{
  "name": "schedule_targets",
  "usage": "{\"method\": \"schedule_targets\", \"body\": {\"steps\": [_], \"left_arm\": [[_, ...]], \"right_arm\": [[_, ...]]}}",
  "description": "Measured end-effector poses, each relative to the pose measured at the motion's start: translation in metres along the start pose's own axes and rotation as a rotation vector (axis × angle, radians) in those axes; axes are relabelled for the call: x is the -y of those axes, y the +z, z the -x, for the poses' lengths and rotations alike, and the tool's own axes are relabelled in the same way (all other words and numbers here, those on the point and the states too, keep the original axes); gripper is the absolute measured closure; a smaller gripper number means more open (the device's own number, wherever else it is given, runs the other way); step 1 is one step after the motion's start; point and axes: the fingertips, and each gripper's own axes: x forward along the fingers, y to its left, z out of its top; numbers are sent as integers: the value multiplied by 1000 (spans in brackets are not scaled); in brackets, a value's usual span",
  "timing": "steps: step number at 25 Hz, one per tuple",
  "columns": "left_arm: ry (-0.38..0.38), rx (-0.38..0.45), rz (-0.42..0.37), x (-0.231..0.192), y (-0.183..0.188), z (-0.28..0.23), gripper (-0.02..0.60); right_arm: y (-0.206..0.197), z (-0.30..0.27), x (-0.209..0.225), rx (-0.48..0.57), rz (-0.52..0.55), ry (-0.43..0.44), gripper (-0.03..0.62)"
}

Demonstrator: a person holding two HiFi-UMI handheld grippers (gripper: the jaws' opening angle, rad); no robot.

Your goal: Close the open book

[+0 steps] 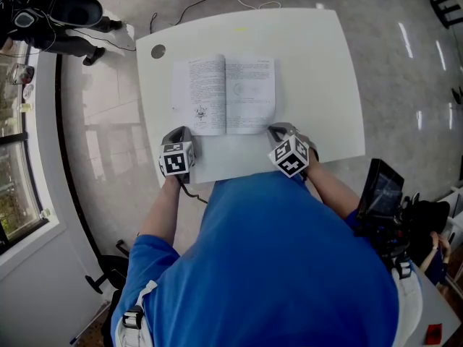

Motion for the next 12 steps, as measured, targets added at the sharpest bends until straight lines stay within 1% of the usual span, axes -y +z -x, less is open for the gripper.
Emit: {"method": "schedule_targets", "body": {"steps": [3,8,12], "left_arm": [[-1,-6,4,1,-2,-1,575],[-15,2,-11,3,1,-3,575],[-10,32,-12,1,6,1,575]], "right_arm": [[0,0,0,-3,2,-1,591],[-2,0,2,-10,0,-5,591],[-2,-3,4,-20,-2,-6,590]]}}
